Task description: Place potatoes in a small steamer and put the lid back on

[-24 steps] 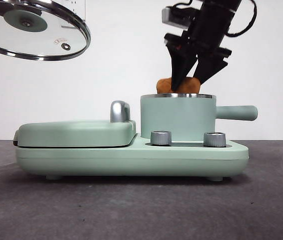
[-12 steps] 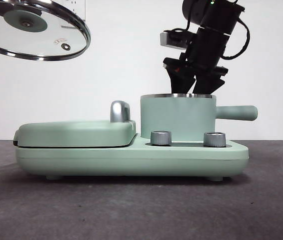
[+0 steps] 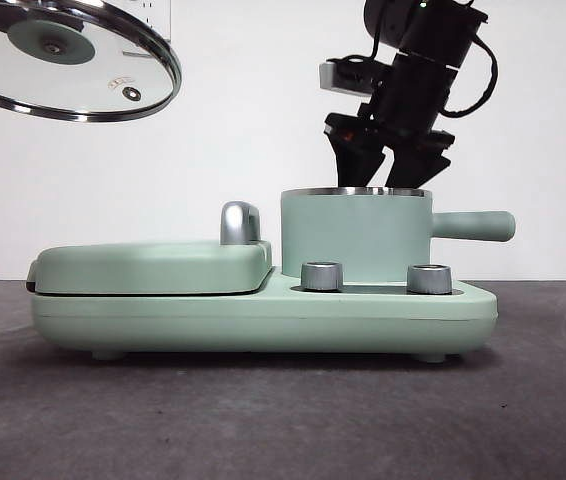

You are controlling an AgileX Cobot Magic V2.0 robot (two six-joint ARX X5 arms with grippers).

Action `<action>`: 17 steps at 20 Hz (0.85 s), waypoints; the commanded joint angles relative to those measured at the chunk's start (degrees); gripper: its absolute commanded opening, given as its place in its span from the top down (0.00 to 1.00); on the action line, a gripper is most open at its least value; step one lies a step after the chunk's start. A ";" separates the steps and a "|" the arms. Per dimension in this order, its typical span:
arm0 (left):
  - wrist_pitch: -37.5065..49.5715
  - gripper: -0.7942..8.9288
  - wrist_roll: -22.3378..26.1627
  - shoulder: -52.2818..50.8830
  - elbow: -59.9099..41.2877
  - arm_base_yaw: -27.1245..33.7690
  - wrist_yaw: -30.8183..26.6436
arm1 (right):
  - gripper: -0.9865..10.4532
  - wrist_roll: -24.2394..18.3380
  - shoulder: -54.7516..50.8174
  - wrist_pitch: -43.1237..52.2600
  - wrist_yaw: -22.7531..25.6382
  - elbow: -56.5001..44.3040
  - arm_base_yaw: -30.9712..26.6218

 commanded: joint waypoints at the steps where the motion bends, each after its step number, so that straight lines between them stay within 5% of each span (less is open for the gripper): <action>1: 2.14 0.91 -0.09 0.07 0.70 -0.20 -0.11 | 0.63 3.85 -3.02 0.22 -1.11 1.75 -0.13; 6: 2.10 0.91 -0.09 0.07 0.70 -0.22 -0.09 | 0.63 5.01 -13.53 1.16 -3.54 -3.76 -0.83; 17: 4.13 0.91 2.12 1.20 0.70 -0.24 -0.09 | 0.63 8.57 -43.78 20.81 -3.56 -41.11 -0.39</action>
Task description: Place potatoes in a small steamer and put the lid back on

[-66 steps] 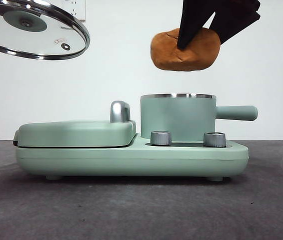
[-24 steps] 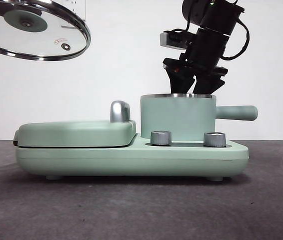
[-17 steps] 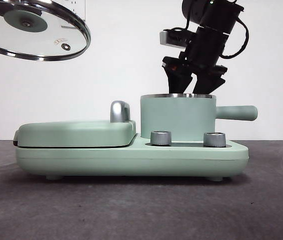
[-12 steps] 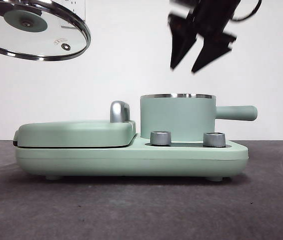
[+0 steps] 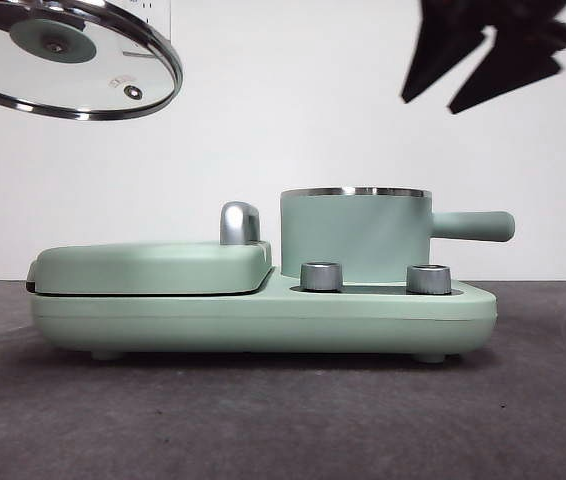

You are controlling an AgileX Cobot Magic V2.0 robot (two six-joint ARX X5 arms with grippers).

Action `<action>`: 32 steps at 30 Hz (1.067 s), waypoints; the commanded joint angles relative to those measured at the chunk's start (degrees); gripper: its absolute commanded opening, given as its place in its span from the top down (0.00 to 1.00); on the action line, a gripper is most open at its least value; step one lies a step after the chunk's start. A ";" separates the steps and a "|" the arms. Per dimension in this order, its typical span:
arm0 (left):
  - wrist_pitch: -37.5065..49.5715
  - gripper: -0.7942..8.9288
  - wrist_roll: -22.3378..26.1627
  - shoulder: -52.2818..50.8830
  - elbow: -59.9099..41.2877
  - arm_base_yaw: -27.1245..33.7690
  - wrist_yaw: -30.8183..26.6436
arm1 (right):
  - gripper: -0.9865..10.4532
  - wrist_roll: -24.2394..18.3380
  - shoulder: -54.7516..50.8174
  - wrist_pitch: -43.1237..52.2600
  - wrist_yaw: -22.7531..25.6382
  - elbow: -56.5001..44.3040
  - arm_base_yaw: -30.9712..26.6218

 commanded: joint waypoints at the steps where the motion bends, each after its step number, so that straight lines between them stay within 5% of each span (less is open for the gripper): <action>1: 3.85 0.91 1.42 1.14 0.70 -0.26 -0.09 | 0.63 2.03 -4.26 0.87 0.04 -4.59 0.52; 11: 16.41 0.91 2.45 9.42 0.70 -0.57 2.05 | 0.68 6.64 -21.46 3.17 0.46 -18.71 2.93; 20: 32.96 0.91 4.46 22.51 1.36 -3.02 2.10 | 0.68 7.85 -28.59 2.73 3.93 -21.16 5.33; 32: 37.66 0.91 7.82 42.80 15.85 -5.14 4.42 | 0.68 7.82 -29.24 0.72 4.57 -21.16 5.40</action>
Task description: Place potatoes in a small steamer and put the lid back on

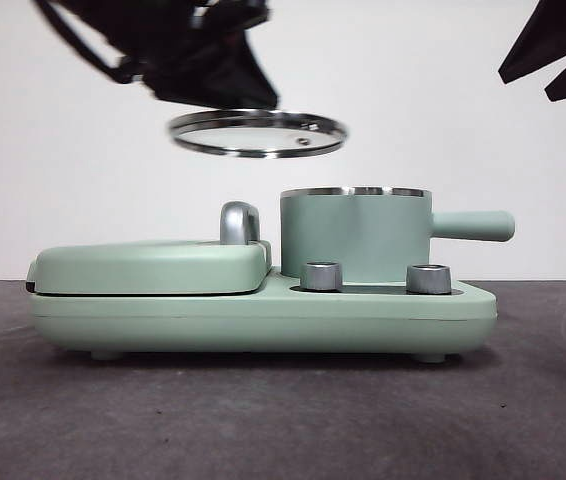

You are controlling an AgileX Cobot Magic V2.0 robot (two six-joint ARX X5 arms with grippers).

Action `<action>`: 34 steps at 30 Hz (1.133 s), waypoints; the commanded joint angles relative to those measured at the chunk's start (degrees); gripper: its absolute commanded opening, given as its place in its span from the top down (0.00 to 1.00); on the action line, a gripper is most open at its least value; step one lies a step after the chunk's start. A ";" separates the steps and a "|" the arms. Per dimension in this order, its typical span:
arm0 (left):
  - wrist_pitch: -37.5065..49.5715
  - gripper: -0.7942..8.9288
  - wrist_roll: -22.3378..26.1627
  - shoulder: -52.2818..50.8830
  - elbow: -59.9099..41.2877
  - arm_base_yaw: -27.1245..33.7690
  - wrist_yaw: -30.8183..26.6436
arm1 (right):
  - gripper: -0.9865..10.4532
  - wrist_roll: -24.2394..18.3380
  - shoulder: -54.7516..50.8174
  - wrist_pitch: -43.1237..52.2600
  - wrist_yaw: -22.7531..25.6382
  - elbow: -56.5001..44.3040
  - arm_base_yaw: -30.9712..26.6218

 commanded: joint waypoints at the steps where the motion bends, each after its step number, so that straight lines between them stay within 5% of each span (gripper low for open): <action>1: 2.03 0.91 1.73 4.63 6.19 -0.76 1.42 | 0.68 0.81 0.33 0.17 0.11 0.02 0.35; 15: 1.36 0.91 1.86 19.91 23.47 -1.44 4.68 | 0.68 0.81 0.33 -1.22 0.13 0.02 0.35; 34: 4.66 0.91 2.40 25.42 24.11 -1.44 5.22 | 0.68 0.81 0.33 -3.96 0.13 0.02 0.35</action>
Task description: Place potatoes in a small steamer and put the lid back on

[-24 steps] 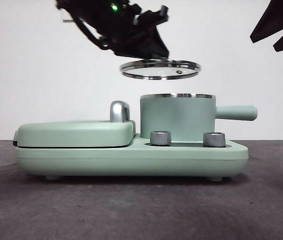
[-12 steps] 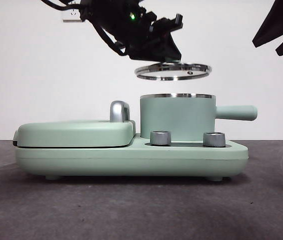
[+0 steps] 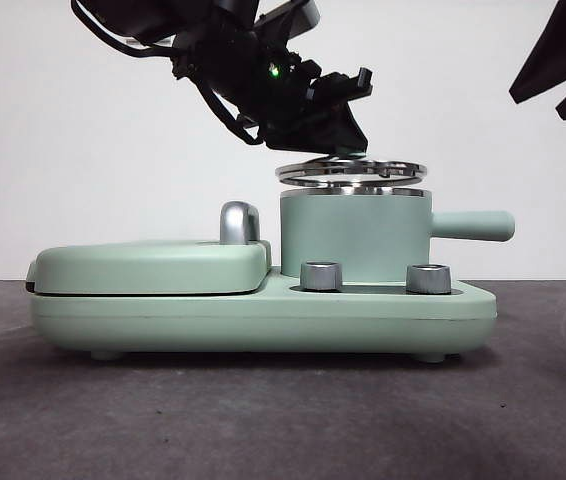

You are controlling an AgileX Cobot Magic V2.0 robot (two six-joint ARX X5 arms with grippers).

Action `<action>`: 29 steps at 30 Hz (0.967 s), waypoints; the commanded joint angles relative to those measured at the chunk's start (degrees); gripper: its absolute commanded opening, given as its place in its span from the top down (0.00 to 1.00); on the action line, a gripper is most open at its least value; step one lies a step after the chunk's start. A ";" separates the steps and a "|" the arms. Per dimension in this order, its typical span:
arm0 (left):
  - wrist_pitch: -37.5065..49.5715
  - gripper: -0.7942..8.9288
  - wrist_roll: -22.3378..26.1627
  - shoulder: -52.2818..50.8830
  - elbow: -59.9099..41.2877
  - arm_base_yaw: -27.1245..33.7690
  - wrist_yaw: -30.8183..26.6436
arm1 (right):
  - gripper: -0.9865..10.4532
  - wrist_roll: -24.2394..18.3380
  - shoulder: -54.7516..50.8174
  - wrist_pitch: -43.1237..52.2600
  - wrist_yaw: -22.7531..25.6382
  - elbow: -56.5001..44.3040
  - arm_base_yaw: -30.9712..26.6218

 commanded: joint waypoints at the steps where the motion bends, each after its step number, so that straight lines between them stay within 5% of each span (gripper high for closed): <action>1: 2.38 0.91 1.14 0.79 1.88 -0.48 0.48 | 0.68 0.81 0.33 0.00 0.07 0.02 0.35; 29: 1.88 0.91 5.09 4.61 1.88 -0.48 1.01 | 0.68 0.68 0.33 -0.92 0.07 0.02 0.35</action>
